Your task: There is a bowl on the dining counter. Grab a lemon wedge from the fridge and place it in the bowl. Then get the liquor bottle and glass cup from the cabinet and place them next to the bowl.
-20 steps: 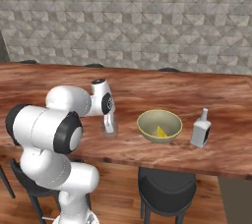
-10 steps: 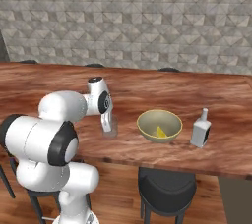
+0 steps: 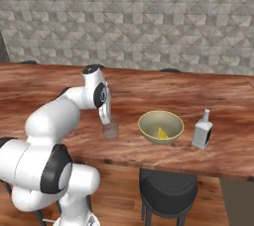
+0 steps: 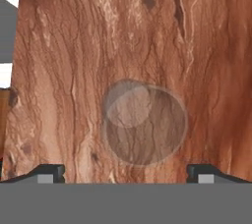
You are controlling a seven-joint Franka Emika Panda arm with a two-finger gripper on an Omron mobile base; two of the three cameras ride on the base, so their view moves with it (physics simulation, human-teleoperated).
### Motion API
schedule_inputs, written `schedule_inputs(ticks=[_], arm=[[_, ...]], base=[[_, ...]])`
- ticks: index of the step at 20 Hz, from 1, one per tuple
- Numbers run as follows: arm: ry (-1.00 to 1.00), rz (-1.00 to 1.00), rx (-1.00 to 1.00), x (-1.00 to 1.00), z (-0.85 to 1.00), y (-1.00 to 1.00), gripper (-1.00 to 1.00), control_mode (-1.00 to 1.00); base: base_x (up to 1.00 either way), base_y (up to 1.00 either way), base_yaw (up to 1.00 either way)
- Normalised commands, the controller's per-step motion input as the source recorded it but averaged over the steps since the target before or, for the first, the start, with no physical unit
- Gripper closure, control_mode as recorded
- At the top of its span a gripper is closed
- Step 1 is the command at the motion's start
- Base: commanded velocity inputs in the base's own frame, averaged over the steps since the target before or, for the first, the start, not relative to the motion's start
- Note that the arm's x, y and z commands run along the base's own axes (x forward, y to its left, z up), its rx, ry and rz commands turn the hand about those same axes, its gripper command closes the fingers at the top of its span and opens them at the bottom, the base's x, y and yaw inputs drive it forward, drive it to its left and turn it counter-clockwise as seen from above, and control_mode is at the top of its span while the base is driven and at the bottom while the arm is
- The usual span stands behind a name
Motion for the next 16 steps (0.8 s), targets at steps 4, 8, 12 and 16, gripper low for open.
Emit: schedule_inputs(ticks=[4, 8, 12, 16], arm=[[-0.13, 0.01, 0.00, -0.60, 0.45, 0.11, -1.00, -1.00], [-0.21, 0.01, 0.00, -0.90, 0.31, 0.26, -1.00, -1.00], [-0.28, 0.01, -0.01, -0.94, 0.34, 0.23, -1.00, -1.00], [-0.30, 0.03, 0.00, -0.84, 0.47, 0.11, -1.00, -1.00]], base=[[0.00, 0.00, 0.00], [0.00, 0.00, 0.00], [0.00, 0.00, 0.00], [0.00, 0.00, 0.00]])
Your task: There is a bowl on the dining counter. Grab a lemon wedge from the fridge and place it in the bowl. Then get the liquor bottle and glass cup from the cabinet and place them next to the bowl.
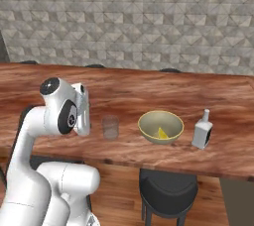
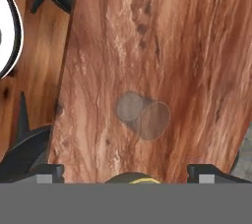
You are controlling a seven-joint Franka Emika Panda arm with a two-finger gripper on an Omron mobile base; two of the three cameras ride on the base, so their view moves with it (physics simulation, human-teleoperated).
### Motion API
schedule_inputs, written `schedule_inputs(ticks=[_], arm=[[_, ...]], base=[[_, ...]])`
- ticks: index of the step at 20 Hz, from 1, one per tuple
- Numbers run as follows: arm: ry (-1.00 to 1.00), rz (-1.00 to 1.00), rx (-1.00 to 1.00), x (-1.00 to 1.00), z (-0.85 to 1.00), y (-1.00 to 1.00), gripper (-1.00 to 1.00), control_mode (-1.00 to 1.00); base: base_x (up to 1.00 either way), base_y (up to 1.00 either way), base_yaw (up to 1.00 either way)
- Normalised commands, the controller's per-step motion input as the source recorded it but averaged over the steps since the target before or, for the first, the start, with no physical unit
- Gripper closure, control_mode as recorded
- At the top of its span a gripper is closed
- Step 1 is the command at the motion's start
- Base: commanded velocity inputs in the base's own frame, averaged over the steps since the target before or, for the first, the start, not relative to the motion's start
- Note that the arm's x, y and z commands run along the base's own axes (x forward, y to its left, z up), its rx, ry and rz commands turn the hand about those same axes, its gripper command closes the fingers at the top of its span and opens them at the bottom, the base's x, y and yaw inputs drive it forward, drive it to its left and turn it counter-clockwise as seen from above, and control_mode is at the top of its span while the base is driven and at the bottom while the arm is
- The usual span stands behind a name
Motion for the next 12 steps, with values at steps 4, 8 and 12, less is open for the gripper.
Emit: schedule_inputs(ticks=[4, 8, 12], arm=[[-0.34, 0.05, -0.01, -0.46, 0.78, -0.01, -1.00, -1.00], [-0.31, 0.03, 0.00, -0.42, 0.68, -0.03, -1.00, -1.00], [-0.28, 0.07, 0.00, -0.55, 0.54, 0.00, -1.00, -1.00]], base=[[0.00, 0.00, 0.00], [0.00, 0.00, 0.00], [0.00, 0.00, 0.00]])
